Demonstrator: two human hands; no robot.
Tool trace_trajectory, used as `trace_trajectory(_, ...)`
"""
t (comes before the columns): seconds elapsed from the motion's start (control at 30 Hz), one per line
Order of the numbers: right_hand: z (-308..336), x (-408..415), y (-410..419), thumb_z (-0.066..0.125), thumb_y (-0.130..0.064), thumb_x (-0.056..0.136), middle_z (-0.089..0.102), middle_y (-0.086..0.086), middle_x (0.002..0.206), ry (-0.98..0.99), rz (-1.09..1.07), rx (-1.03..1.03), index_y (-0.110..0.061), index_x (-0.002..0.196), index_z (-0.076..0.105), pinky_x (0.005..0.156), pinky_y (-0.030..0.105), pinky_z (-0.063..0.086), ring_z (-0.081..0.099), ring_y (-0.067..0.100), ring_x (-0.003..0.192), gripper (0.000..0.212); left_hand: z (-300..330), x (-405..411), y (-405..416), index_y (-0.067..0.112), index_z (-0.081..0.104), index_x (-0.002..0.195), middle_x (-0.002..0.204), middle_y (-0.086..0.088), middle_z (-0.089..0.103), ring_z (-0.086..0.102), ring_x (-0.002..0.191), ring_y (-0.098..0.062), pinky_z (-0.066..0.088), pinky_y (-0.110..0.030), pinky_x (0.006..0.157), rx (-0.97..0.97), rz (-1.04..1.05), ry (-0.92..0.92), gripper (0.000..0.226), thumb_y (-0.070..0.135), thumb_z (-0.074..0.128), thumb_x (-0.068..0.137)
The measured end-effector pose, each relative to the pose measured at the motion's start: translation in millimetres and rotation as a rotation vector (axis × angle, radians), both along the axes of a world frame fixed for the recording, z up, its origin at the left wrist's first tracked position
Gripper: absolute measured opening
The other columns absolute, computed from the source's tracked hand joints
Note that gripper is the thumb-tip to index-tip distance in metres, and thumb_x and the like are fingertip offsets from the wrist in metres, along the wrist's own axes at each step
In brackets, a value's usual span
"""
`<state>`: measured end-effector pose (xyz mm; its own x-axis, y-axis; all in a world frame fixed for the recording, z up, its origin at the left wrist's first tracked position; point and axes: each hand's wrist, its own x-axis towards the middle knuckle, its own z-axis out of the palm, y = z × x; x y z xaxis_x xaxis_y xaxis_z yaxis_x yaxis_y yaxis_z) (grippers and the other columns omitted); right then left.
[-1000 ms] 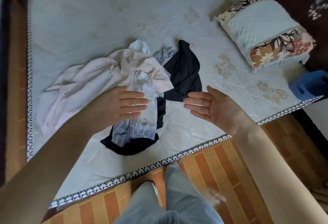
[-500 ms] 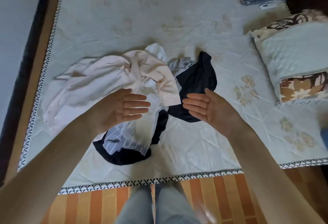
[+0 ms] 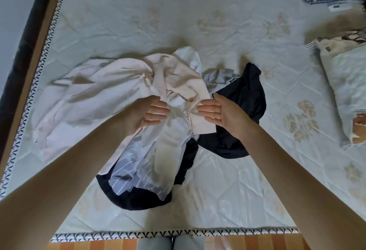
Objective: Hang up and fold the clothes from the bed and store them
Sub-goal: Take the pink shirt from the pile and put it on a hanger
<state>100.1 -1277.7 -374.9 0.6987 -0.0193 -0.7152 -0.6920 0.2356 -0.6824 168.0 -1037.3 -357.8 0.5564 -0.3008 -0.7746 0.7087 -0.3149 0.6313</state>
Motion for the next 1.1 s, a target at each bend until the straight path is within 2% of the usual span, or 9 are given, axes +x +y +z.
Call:
trace_trajectory(0.23,-83,105,38,0.046,-0.028,0.103,0.067,0.002,0.114,-0.044,0.088,-0.283,-0.007,0.122,0.065,0.082,0.017,0.047,0.06,0.014,0.109,0.034,-91,66,-13,0.019,0.054,0.13,0.133,-0.004,0.051,0.048,0.12,-0.02,0.038,-0.034,0.1,0.222,-0.076,-0.195,0.053,0.037,0.07,0.083)
trace_trajectory(0.4,-152,154,69,0.067,-0.032,0.091,0.058,0.003,0.128,-0.099,0.27,-0.446,-0.012,0.136,0.053,0.101,0.031,0.043,0.054,0.019,0.12,0.052,-171,96,-8,0.017,0.021,0.153,0.149,-0.011,0.032,0.036,0.135,-0.03,0.037,-0.033,0.093,0.556,-0.31,-0.309,0.093,0.039,0.074,0.08)
trace_trajectory(0.5,-178,178,87,0.067,-0.037,0.09,0.05,-0.001,0.118,-0.045,0.304,-0.451,-0.01,0.138,0.046,0.087,0.027,0.042,0.051,0.019,0.113,0.06,-208,101,-1,0.017,0.01,0.154,0.151,-0.014,0.026,0.033,0.137,-0.034,0.039,-0.042,0.105,0.657,-0.317,-0.276,0.106,0.038,0.077,0.075)
trace_trajectory(0.6,-201,196,101,0.069,-0.04,0.087,0.058,0.003,0.104,0.046,0.286,-0.402,-0.006,0.125,0.053,0.057,0.023,0.042,0.058,0.019,0.088,0.054,-229,104,5,0.015,0.0,0.154,0.145,-0.005,0.033,0.044,0.126,-0.024,0.045,-0.035,0.096,0.571,-0.191,-0.226,0.107,0.029,0.076,0.08)
trace_trajectory(0.7,-223,207,113,0.074,-0.037,0.081,0.064,0.004,0.101,0.088,0.235,-0.369,-0.007,0.125,0.056,0.059,0.024,0.045,0.061,0.018,0.083,0.056,-248,107,16,0.006,0.01,0.152,0.146,-0.014,0.042,0.045,0.13,-0.032,0.044,-0.036,0.099,0.643,-0.276,-0.264,0.103,0.032,0.078,0.079)
trace_trajectory(0.8,-235,211,118,0.074,-0.023,0.081,0.066,0.009,0.097,0.107,0.229,-0.444,-0.002,0.117,0.061,0.069,0.029,0.048,0.061,0.022,0.084,0.044,-253,110,27,0.009,0.058,0.12,0.116,-0.014,0.067,0.063,0.106,-0.03,0.052,-0.034,0.086,0.687,-0.269,-0.376,0.047,0.019,0.077,0.078)
trace_trajectory(0.9,-227,210,123,0.064,-0.006,0.086,0.053,0.006,0.074,0.136,0.223,-0.472,-0.005,0.09,0.059,0.061,0.028,0.046,0.052,0.021,0.071,0.007,-248,107,32,0.013,0.074,0.099,0.105,-0.007,0.073,0.068,0.094,-0.025,0.054,-0.029,0.083,0.611,-0.141,-0.367,0.021,0.01,0.073,0.078)
trace_trajectory(1.0,-206,206,125,0.053,-0.005,0.086,0.057,0.007,0.081,0.163,0.156,-0.368,-0.004,0.1,0.059,0.073,0.031,0.055,0.058,0.025,0.087,0.015,-232,104,34,0.017,0.071,0.08,0.09,-0.003,0.069,0.062,0.094,-0.024,0.04,-0.025,0.064,0.597,-0.115,-0.478,0.014,0.019,0.061,0.09)
trace_trajectory(1.1,-170,205,126,0.045,-0.007,0.089,0.059,0.01,0.095,0.152,0.105,-0.324,-0.003,0.106,0.058,0.062,0.03,0.054,0.059,0.026,0.095,0.022,-209,103,36,0.018,0.041,0.061,0.064,0.001,0.047,0.049,0.072,-0.026,0.028,-0.027,0.052,0.575,-0.042,-0.624,0.036,0.018,0.045,0.096)
